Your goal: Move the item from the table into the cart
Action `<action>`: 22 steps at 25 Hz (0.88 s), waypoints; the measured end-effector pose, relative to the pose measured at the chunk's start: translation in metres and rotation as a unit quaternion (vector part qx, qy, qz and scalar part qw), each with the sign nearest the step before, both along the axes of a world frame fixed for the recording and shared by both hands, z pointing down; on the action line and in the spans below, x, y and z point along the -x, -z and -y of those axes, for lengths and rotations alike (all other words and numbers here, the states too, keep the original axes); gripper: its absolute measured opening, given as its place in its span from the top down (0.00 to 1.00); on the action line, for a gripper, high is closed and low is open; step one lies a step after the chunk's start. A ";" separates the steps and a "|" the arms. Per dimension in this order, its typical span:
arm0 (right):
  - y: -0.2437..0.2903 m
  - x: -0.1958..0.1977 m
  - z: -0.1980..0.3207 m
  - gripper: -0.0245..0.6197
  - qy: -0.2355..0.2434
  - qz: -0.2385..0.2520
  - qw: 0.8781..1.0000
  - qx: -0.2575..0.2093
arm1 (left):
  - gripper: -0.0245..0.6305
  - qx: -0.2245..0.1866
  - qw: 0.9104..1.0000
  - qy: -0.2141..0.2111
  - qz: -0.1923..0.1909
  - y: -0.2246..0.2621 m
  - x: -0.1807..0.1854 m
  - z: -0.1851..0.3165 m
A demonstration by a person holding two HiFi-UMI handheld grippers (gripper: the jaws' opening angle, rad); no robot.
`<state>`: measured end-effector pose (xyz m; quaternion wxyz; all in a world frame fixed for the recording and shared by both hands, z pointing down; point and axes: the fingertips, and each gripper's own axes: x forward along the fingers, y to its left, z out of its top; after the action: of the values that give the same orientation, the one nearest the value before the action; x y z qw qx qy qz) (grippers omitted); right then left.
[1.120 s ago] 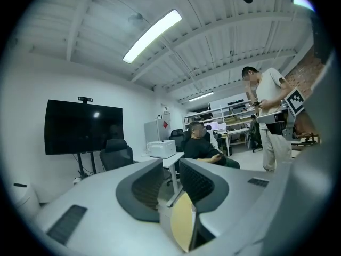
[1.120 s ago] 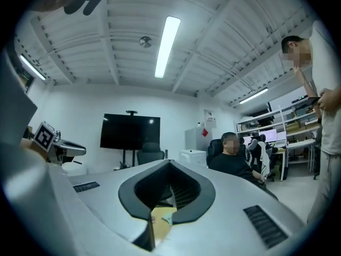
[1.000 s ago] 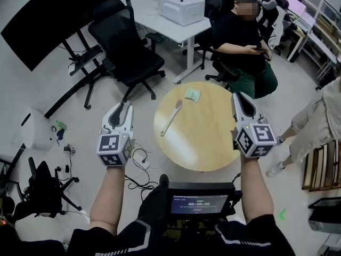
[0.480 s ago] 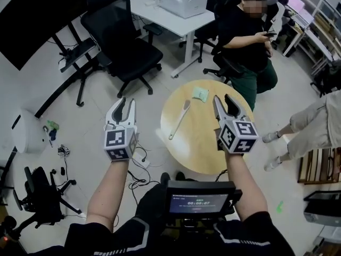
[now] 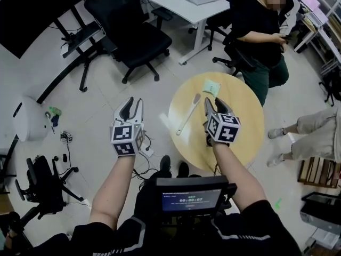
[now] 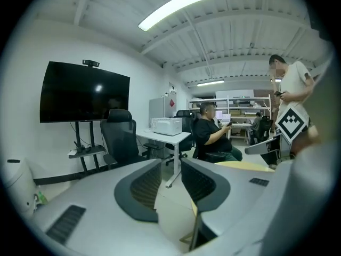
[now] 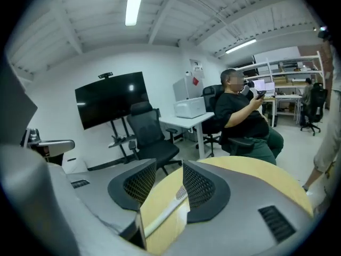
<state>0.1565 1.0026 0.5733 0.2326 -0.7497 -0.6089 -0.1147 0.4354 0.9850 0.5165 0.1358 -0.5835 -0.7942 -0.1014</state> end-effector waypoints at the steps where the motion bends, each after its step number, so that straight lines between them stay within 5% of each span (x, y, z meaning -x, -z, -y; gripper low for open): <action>1: -0.013 -0.008 -0.009 0.72 -0.003 0.006 1.000 -0.011 | 0.76 -0.002 1.000 -0.003 -0.004 -0.006 -0.006 -0.010; 12: -0.163 -0.090 -0.068 0.68 -0.041 0.011 0.982 -0.183 | 0.76 -0.055 0.997 -0.053 0.001 -0.083 -0.053 -0.106; 22: -0.260 -0.095 -0.104 0.65 -0.072 0.036 0.957 -0.278 | 0.76 -0.104 0.991 -0.079 0.015 -0.152 -0.047 -0.157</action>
<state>0.2517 1.1067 0.8337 0.4169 -0.6053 -0.6132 -0.2895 0.4828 1.1420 0.6682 0.1914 -0.5000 -0.8250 -0.1810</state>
